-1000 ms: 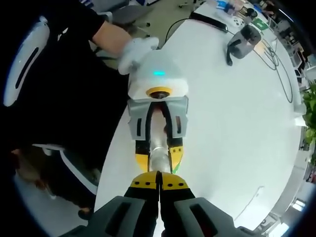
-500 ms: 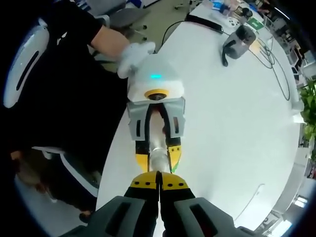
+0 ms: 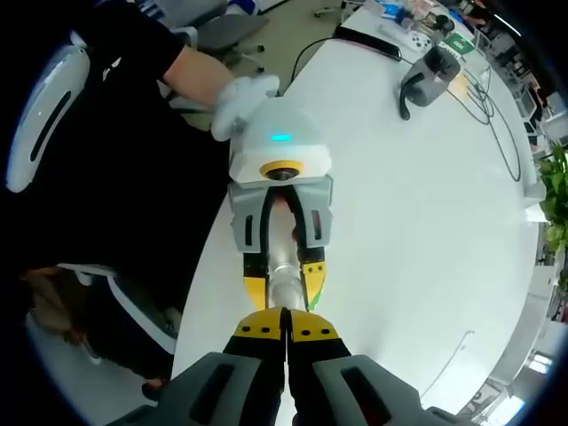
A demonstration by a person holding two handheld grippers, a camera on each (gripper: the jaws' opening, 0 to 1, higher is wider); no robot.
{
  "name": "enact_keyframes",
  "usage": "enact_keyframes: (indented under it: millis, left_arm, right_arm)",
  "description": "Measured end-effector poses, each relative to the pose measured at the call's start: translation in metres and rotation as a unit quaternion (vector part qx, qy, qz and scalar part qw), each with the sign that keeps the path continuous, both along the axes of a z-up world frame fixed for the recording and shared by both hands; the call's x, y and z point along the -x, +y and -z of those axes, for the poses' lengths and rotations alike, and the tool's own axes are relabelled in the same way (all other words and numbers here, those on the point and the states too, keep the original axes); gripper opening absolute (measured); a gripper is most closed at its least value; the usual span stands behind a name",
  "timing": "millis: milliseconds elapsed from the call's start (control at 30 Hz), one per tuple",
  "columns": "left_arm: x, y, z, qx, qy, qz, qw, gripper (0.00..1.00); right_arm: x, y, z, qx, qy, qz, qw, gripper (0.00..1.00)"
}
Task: Clamp pump bottle remove cover press pump head put on cover
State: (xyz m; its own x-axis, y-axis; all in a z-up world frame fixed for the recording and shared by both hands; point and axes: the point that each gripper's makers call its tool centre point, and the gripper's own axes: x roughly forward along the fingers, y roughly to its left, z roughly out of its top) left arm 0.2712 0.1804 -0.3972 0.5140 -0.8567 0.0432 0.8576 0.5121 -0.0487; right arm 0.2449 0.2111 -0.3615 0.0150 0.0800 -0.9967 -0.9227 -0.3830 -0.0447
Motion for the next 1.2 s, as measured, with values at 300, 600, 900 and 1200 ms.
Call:
enact_keyframes:
  millis: [300, 600, 900, 1200]
  left_arm:
    - [-0.0001, 0.0001, 0.0, 0.0, 0.0, 0.0, 1.0, 0.16]
    - [-0.0005, 0.0001, 0.0002, 0.0, 0.0, 0.0, 1.0, 0.16]
    - [-0.0002, -0.0003, 0.0002, 0.0, 0.0, 0.0, 1.0, 0.16]
    - [-0.0003, -0.0002, 0.0, 0.0, 0.001, 0.0, 1.0, 0.16]
  right_arm:
    - [-0.0003, 0.0005, 0.0, 0.001, -0.002, -0.002, 1.0, 0.0]
    - [-0.0003, 0.0006, 0.0001, 0.005, -0.003, -0.005, 1.0, 0.0]
    - [0.0002, 0.0002, 0.0002, 0.008, -0.002, -0.005, 1.0, 0.0]
    - [0.0003, 0.0002, 0.0, 0.008, -0.002, -0.006, 0.9999, 0.0]
